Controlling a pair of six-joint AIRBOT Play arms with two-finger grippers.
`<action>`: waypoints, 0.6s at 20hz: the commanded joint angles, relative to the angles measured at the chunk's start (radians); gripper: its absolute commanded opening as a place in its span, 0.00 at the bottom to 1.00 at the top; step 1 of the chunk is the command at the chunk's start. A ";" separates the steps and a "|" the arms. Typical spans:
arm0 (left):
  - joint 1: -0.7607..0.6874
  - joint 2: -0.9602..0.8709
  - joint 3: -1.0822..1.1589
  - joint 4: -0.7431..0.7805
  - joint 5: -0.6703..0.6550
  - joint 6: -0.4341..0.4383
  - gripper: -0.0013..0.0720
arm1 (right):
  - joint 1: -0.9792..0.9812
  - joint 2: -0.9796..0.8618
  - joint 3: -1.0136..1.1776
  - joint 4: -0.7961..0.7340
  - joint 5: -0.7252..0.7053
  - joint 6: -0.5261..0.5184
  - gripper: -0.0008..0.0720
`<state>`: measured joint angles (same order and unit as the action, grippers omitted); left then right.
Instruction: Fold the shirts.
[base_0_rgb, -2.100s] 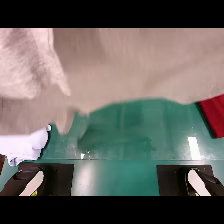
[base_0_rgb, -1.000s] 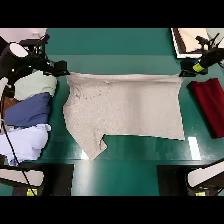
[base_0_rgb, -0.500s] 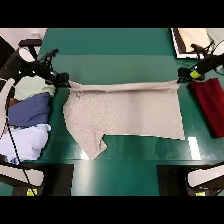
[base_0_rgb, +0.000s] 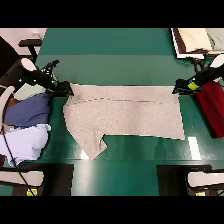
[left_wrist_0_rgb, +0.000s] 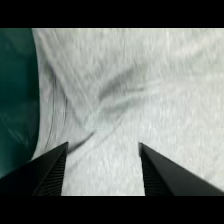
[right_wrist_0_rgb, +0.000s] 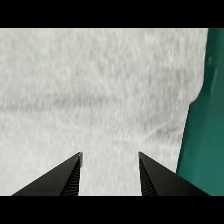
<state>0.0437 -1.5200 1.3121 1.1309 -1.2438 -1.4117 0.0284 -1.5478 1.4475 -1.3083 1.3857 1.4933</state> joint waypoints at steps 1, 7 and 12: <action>0.001 0.188 -0.148 0.121 -0.032 -0.032 0.74 | 0.000 0.148 -0.082 0.016 0.045 0.001 0.58; 0.000 0.538 -0.663 0.021 0.002 -0.108 0.74 | 0.001 0.438 -0.311 0.036 -0.030 0.002 0.57; 0.000 0.555 -0.865 -0.144 0.145 -0.096 0.74 | 0.001 0.507 -0.366 0.089 -0.050 0.002 0.57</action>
<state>0.0437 -0.9955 0.5655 1.0752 -1.1824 -1.5040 0.0284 -1.0889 1.1206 -1.2491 1.3560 1.4952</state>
